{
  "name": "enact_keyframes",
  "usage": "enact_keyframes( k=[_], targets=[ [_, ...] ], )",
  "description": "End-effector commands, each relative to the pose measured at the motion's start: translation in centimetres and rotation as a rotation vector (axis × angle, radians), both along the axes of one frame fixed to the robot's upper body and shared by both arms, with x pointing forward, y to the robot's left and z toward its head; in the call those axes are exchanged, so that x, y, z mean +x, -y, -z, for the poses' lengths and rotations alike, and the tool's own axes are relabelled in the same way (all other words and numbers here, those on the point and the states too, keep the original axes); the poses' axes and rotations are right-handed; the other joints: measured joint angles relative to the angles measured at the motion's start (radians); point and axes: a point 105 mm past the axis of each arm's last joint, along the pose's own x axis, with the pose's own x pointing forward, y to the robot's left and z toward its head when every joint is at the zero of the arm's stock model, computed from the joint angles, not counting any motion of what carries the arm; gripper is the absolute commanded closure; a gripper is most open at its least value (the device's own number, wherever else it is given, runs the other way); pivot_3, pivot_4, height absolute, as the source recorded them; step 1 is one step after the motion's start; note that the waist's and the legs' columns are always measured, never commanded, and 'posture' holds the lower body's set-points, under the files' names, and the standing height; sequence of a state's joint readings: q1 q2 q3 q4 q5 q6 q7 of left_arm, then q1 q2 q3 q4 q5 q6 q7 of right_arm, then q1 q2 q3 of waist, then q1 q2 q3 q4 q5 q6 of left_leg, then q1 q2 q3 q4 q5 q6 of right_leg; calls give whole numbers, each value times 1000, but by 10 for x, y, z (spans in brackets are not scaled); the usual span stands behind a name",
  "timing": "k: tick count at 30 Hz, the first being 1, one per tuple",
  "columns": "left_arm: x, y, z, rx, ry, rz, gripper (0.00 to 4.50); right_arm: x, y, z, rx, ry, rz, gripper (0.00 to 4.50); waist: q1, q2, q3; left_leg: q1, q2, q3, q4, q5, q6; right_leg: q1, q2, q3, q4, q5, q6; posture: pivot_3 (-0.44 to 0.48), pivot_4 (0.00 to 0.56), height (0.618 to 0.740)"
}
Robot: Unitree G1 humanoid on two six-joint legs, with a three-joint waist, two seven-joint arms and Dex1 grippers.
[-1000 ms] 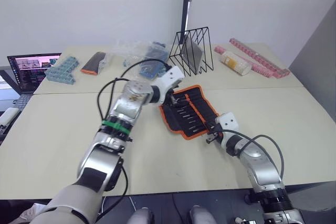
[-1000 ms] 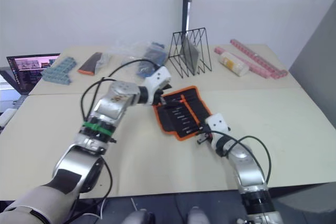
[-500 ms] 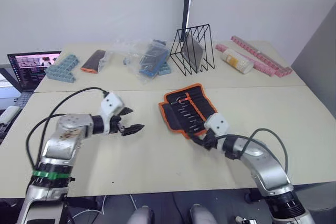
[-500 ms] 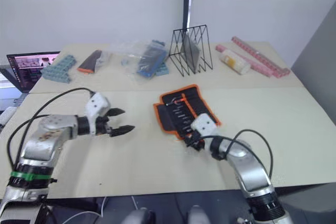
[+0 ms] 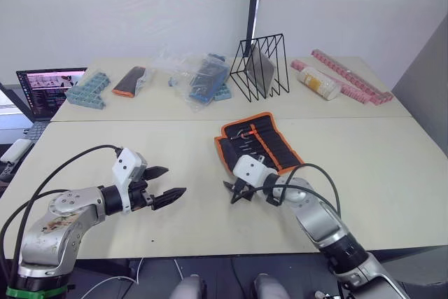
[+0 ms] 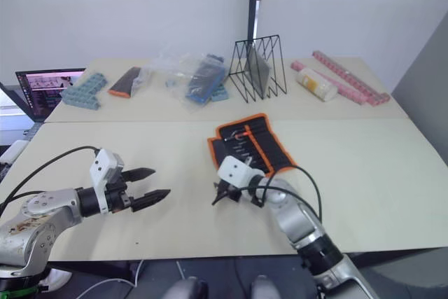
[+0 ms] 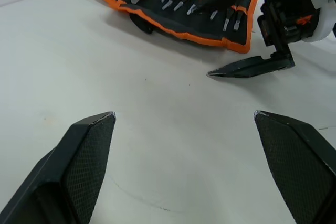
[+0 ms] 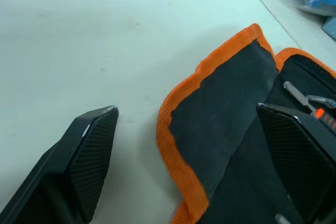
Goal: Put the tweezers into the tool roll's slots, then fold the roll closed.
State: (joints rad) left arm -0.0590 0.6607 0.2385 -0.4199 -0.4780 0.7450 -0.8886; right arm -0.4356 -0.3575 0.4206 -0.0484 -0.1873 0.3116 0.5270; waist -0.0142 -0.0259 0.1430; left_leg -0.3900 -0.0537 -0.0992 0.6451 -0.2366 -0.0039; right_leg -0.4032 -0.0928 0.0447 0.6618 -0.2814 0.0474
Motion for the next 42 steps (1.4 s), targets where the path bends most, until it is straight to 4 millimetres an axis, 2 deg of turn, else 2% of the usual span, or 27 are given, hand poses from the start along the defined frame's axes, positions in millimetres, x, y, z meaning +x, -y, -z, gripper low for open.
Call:
enact_keyframes(
  k=[1, 4, 5, 6, 9, 11, 18, 22, 26, 31, 35, 37, 39, 42],
  targets=[
    [0, -5, -11, 32, 54, -19, 0, 7, 0, -15, 4, 80, 7, 1168, 0, 0, 0, 0, 0, 0, 0, 0, 0, 0, 0, 0, 0, 0, 0, 0, 150, 740],
    [1, -7, -10, 52, 53, -25, 0, 7, 0, -15, 4, 78, 2, 2242, -1, 0, 0, 0, 0, 0, 0, 0, 0, 0, 0, 0, 0, 0, 0, 0, 150, 740],
    [2, -7, -10, 57, 58, -23, 0, 7, 0, -15, 4, 74, 0, 2451, -1, 0, 0, 0, 0, 0, 0, 0, 0, 0, 0, 0, 0, 0, 0, 0, 150, 740],
    [3, -7, -10, 66, 64, -22, 0, 7, 0, -15, 4, 72, -2, 2951, -1, 0, 0, 0, 0, 0, 0, 0, 0, 0, 0, 0, 0, 0, 0, 0, 150, 740],
    [8, -9, -9, 98, 83, -29, 0, 7, -1, -15, 0, 69, -9, 4000, 0, 0, 0, 0, 0, 0, 0, 0, 0, 0, 0, 0, 0, 0, 0, 0, 150, 740],
    [10, -8, -9, 107, 88, -13, 0, 7, -1, -14, -9, 61, -20, 4399, -1, 0, 0, 0, 0, 0, -1, 0, 0, 0, 0, 0, 0, 0, 0, 0, 150, 740],
    [15, -2, -11, 154, 96, 106, 0, -7, -7, -14, -54, 76, -183, 4399, -3, 0, 0, 0, 0, 0, -1, 0, 0, 0, 0, 0, -1, 0, 0, 0, 150, 740],
    [18, 2, -6, 195, 70, 186, 0, -33, -6, -11, -74, 78, -358, 4399, -3, 0, 0, 0, 0, 0, -1, 0, 0, 0, 0, 0, -1, 0, 0, 0, 150, 740],
    [19, 11, -2, 237, 61, 304, 0, -60, 14, 1, -139, 58, -489, 4399, 1, 0, 0, -1, 0, 0, -1, 0, 0, 0, 0, -1, -2, 0, 0, 0, 150, 740],
    [27, 20, 0, 261, 58, 381, 0, -72, 38, -2, -140, 53, -515, 4399, -1, 0, 0, 0, 0, 1, 0, 0, 1, 1, 1, -1, -2, 0, 0, 0, 150, 740],
    [19, 36, 8, 326, 73, 562, 0, -79, 49, -8, -65, 3, -490, 4399, -2, 0, 0, 0, 0, 1, 0, 0, 1, 1, 1, -1, -1, 0, 0, 0, 150, 740],
    [21, 44, 10, 357, 118, 635, 0, -86, 53, -12, 16, -68, -475, 4399, 0, 0, 0, 0, 0, 1, 0, 0, 1, 1, 1, -1, -2, 0, 0, 0, 150, 740],
    [26, 49, 13, 407, 172, 710, 0, -92, 60, -10, 26, -113, -474, 4399, 5, 0, 1, -1, 0, 1, 1, 0, 1, 2, 1, -1, -2, 0, 0, 0, 150, 740],
    [35, 65, 5, 370, 233, 781, 0, -91, 65, -9, 8, -123, -458, 4399, 8, 0, 1, -1, -1, 1, 3, 0, 2, 4, 0, -1, -3, 0, 0, 0, 150, 740]
  ],
)
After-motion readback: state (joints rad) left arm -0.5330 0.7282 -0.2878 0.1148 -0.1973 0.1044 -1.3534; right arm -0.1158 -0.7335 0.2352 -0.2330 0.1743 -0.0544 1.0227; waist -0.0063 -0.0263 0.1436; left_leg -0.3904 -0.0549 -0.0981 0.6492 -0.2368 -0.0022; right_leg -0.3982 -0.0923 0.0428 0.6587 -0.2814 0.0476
